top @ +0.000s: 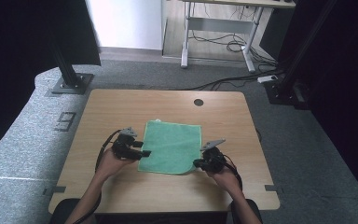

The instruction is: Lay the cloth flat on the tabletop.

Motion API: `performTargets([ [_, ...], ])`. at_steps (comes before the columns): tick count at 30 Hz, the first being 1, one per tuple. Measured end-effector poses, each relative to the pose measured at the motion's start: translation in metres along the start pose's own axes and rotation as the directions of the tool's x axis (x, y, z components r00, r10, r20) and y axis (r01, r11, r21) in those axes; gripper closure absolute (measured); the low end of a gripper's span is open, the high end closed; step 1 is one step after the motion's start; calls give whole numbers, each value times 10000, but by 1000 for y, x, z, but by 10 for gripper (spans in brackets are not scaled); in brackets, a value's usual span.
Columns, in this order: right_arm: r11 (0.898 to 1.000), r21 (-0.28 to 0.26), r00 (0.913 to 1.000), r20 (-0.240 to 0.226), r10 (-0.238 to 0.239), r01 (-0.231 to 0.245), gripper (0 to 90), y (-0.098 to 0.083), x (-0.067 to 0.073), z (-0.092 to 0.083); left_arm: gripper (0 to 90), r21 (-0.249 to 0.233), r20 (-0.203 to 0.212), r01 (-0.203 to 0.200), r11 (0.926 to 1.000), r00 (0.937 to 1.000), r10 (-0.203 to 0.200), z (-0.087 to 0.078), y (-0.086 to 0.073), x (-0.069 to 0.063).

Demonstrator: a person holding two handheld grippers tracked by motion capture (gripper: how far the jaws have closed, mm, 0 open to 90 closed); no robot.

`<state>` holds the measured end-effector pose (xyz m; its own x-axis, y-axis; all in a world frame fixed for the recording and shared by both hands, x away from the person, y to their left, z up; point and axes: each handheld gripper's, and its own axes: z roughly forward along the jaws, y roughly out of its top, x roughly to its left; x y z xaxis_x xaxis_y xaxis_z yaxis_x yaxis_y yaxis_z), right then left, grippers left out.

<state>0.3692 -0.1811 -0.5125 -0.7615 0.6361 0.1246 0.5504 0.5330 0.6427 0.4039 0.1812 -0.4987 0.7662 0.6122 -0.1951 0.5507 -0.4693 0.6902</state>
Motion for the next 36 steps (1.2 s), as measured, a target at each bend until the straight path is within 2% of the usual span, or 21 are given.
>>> performTargets([
  [1,10000,0,10000,0,0,0,793,0,0,0,342,103,-256,17,9999,9997,-14,1,-3,1],
  [2,9999,-128,9999,93,89,-88,749,-2,-2,-4,322,203,-469,35,9998,9989,-26,2,-6,2],
  [3,9984,-499,9991,307,281,-266,638,-3,-6,-12,289,263,-621,66,9996,9981,-50,4,-9,3],
  [4,9974,-665,9980,540,321,-285,589,-2,-8,-15,271,445,-951,113,9989,9954,-70,10,-16,3],
  [5,9961,-815,9964,755,392,-330,554,0,-10,-16,252,445,-951,113,9989,9954,-70,10,-16,3],
  [6,9961,-815,9964,755,392,-330,554,0,-10,-16,252,555,-1145,70,9984,9934,-6,13,-20,3],
  [8,9921,-1116,9895,1258,709,-569,438,8,-15,-14,205,778,-1600,-93,9969,9869,217,20,-27,-1],
  [9,9921,-1116,9895,1258,709,-569,438,8,-15,-14,205,814,-1730,-162,9965,9845,301,22,-30,-3],
  [10,9914,-1134,9857,1474,821,-656,386,13,-17,-7,197,836,-1881,-268,9961,9812,422,26,-35,-7],
  [11,9914,-1134,9857,1474,821,-656,386,13,-17,-7,184,836,-1881,-268,9961,9812,422,26,-35,-7],
  [12,9941,-912,9844,1597,734,-593,358,16,-17,4,184,758,-2083,-365,9965,9767,516,26,-37,-9],
  [13,9941,-912,9844,1597,734,-593,358,16,-17,4,184,735,-2183,-340,9967,9746,494,26,-37,-11],
  [14,9972,-536,9840,1678,607,-523,333,15,-14,13,184,748,-2354,-290,9968,9708,459,26,-37,-13],
  [19,9991,-161,9804,1928,410,-387,305,0,-5,17,189,702,-2549,-263,9972,9660,435,26,-39,-16],
  [21,9988,167,9720,2312,419,-470,267,-17,-4,17,191,742,-2634,-320,9967,9634,505,25,-40,-19],
  [22,9978,-115,9703,2326,663,-655,263,-22,-6,16,191,742,-2634,-320,9967,9634,505,25,-40,-19],
  [23,9978,-115,9703,2326,663,-655,263,-22,-6,16,191,739,-2607,-308,9968,9642,491,25,-40,-19],
  [24,9943,-431,9689,2243,1045,-973,257,-28,-9,14,191,680,-2493,-174,9975,9678,339,24,-42,-20],
  [27,9944,-467,9681,2284,1035,-953,250,-30,-11,13,190,523,-2384,-25,9986,9711,149,24,-44,-21],
  [30,9929,-652,9655,2348,1125,-998,233,-31,-17,14,189,462,-2433,-50,9989,9698,161,24,-46,-24],
  [36,9916,-759,9644,2357,1196,-1045,255,-32,-15,13,177,315,-2426,-36,9995,9701,112,24,-48,-24],
])
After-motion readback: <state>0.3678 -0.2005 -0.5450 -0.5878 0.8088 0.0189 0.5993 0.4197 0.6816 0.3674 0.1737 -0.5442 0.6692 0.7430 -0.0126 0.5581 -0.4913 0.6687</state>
